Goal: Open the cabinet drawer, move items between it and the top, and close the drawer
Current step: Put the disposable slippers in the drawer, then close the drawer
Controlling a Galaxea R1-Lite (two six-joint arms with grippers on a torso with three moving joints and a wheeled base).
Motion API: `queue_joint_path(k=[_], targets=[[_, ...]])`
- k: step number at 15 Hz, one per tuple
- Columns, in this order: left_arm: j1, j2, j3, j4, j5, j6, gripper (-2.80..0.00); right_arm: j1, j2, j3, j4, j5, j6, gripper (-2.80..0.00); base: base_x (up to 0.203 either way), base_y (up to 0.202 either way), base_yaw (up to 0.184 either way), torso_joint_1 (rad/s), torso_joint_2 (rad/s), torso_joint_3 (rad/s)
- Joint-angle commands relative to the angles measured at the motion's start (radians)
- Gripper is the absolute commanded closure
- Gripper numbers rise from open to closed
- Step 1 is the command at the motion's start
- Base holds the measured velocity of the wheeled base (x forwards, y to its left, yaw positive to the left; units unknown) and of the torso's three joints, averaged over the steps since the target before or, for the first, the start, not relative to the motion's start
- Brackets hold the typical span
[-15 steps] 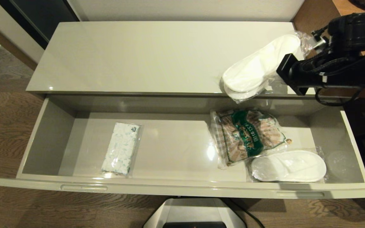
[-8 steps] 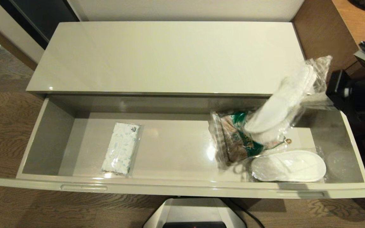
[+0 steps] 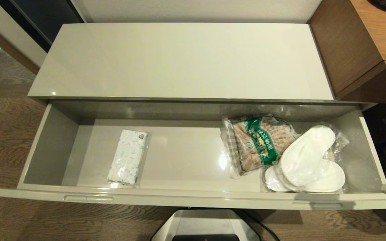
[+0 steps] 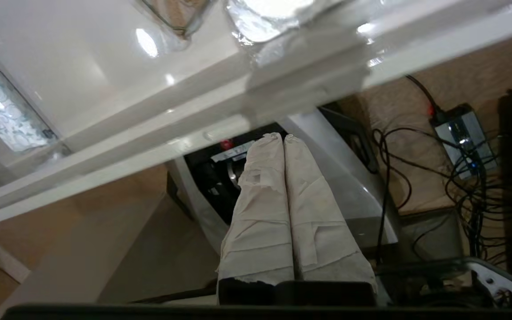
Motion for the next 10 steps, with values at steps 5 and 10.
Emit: queue_joint_path(k=[5,10], targets=[[0.0,0.001,0.0,0.0,0.0,0.0,0.0,0.005,-0.123,0.004,0.024,0.002,-0.008,0.0,0.0,0.0,0.0,0.0,0.0,0.0],[0.0,0.001,0.0,0.0,-0.001,0.0,0.0,-0.005,-0.337,-0.135,0.331,-0.005,-0.047,-2.8,0.0,0.0,0.0,0.0,0.0,0.0]])
